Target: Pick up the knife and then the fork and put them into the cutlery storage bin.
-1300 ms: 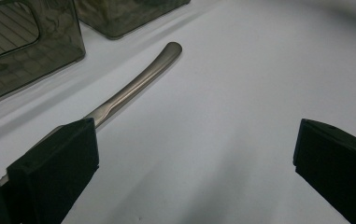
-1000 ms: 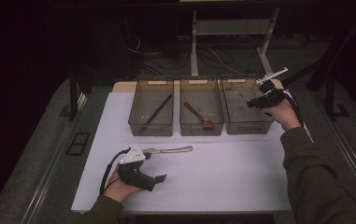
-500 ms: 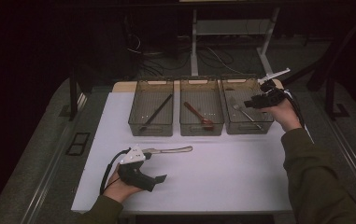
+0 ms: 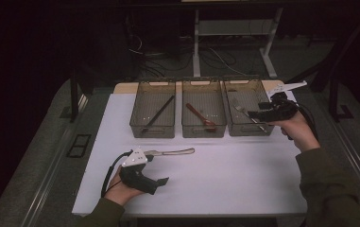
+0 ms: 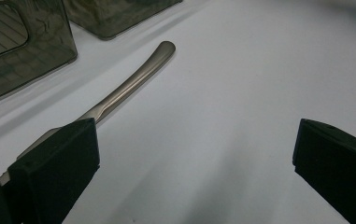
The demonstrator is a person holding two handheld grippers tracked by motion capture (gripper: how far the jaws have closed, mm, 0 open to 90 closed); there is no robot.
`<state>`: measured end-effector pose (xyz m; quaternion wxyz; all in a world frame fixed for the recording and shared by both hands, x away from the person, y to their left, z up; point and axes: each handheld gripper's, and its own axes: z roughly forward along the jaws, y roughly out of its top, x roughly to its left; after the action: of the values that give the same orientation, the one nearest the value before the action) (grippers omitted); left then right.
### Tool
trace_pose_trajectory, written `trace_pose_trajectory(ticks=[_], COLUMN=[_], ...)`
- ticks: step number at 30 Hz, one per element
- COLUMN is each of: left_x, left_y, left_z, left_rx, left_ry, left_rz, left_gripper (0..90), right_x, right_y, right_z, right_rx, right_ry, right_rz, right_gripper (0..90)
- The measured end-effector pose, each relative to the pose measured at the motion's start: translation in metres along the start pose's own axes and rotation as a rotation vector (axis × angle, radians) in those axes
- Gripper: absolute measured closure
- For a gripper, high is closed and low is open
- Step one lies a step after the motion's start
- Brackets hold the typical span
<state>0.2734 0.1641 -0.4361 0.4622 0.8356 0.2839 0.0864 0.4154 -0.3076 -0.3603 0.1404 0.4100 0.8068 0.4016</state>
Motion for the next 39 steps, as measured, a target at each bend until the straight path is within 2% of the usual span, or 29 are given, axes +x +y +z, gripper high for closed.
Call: trace_pose_trajectory(ticks=[4, 7, 12, 20, 23, 27, 32, 34, 36, 39], left_x=[0.0, 0.0, 0.001, 0.001, 0.002, 0.003, 0.003, 0.006, 0.009, 0.016], left_y=[0.0, 0.0, 0.001, 0.002, 0.002, 0.003, 0.008, 0.011, 0.015, 0.022], left_z=[0.0, -0.001, -0.002, -0.004, -0.005, -0.006, -0.004, -0.003, -0.003, 0.0], left_rx=[-0.004, -0.002, -0.003, -0.013, -0.018, -0.015, -0.003, 0.009, 0.006, 0.017], left_ry=[0.003, 0.006, 0.009, 0.013, 0.015, 0.008, 0.004, 0.007, 0.019, 0.041], left_rz=[-0.004, -0.003, -0.004, 0.0, -0.003, -0.003, 0.008, 0.027, 0.057, 0.069], left_gripper=[1.0, 1.4, 2.4, 6.7, 11.3, 15.1, 25.3, 29.9, 36.8, 50.7], right_x=[0.013, 0.023, 0.039, 0.06, 0.066, 0.072, 0.082, 0.085, 0.087, 0.09], right_y=[-0.013, -0.023, -0.041, -0.076, -0.089, -0.104, -0.12, -0.126, -0.131, -0.137], right_z=[-0.009, -0.013, -0.015, -0.015, -0.017, -0.02, -0.022, -0.022, -0.023, -0.025], right_rx=[-0.036, -0.061, -0.047, -0.05, -0.068, -0.095, -0.114, -0.116, -0.115, -0.108], right_ry=[-0.006, 0.007, 0.013, 0.032, 0.042, 0.05, 0.082, 0.1, 0.112, 0.126], right_rz=[-0.026, -0.026, -0.052, -0.05, -0.033, -0.036, -0.041, -0.034, -0.036, -0.026], right_gripper=[28.1, 25.3, 20.1, 18.4, 18.4, 18.4, 17.8, 17.8, 17.7, 17.7])
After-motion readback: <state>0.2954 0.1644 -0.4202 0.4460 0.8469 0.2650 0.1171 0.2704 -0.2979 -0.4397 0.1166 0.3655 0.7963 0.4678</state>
